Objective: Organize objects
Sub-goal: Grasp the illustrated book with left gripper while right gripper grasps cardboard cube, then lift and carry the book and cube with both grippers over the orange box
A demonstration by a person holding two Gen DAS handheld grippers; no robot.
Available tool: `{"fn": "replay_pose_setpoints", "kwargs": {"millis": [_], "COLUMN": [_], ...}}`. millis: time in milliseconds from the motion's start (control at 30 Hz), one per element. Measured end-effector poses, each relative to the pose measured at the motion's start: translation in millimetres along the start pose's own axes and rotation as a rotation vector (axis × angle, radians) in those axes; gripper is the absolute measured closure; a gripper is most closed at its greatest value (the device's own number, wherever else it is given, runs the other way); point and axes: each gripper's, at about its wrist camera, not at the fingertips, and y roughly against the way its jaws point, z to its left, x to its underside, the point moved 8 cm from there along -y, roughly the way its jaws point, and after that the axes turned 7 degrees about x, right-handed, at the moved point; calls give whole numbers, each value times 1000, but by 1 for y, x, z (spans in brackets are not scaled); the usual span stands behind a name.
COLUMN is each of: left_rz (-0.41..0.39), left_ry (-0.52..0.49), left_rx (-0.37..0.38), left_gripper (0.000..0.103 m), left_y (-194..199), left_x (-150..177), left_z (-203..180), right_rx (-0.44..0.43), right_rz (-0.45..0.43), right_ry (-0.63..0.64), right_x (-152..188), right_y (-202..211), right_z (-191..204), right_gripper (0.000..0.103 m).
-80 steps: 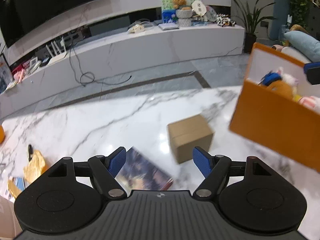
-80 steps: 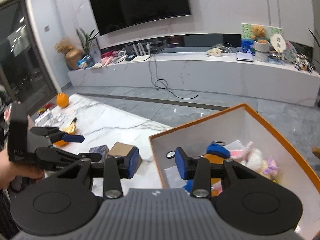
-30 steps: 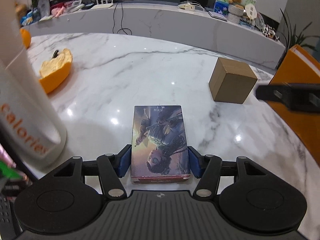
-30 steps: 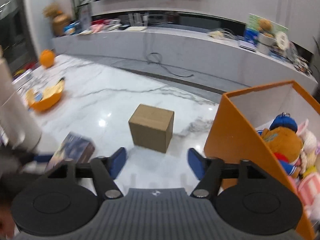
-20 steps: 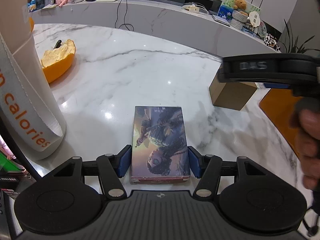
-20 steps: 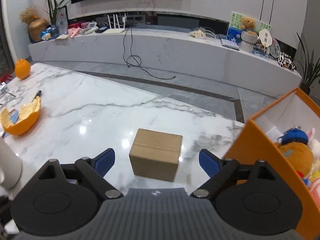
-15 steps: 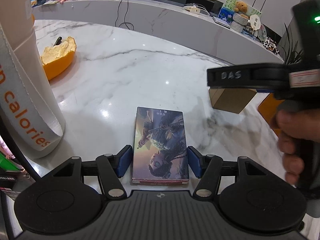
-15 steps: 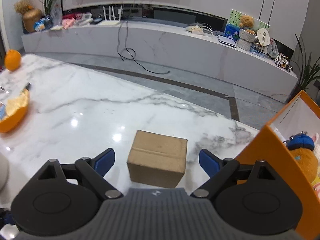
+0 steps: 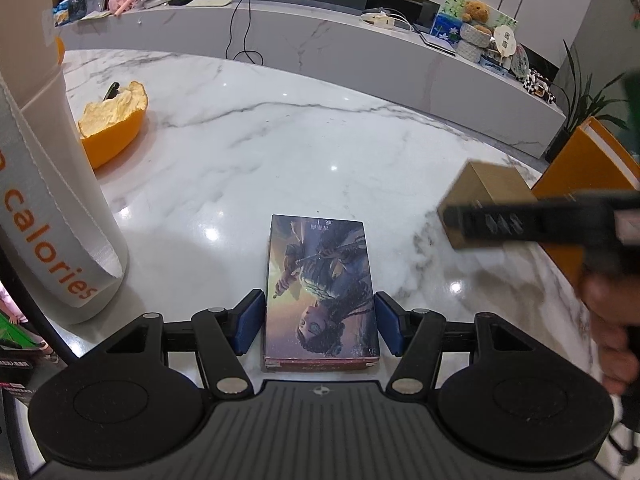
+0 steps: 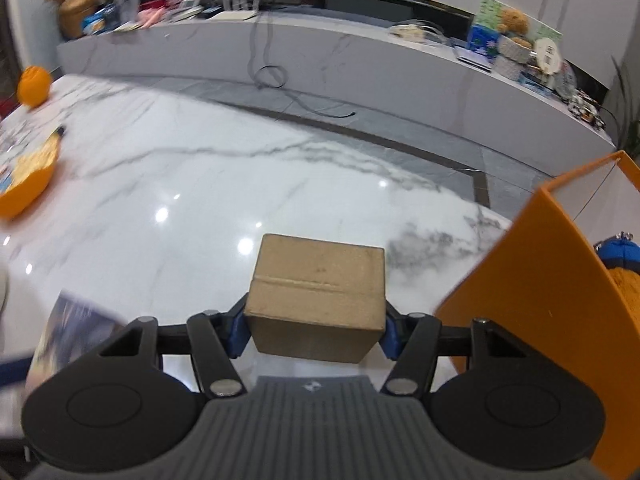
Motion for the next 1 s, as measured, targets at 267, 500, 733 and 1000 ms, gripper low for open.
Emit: {"fn": "replay_pose_setpoints", "kwargs": {"millis": [267,500,733,1000], "left_rz": [25,34,21,-1], "left_ry": [-52,-123,-171,-230], "left_rx": [14,31,38,16], "left_gripper": [34,34,34,9], "left_y": [8,27,52,47], "left_x": [19,58,99,103], "left_z": [-18,-49,-71,-83], "right_rx": [-88,-155,-154,-177], "right_rz": [57,74,79,79], "right_ry": [182,218,222,239], "right_x": [55,96,111,117], "right_y": [44,73,86,91], "right_z": [-7,-24,-27,-19], "right_gripper": [41,41,41,41]}}
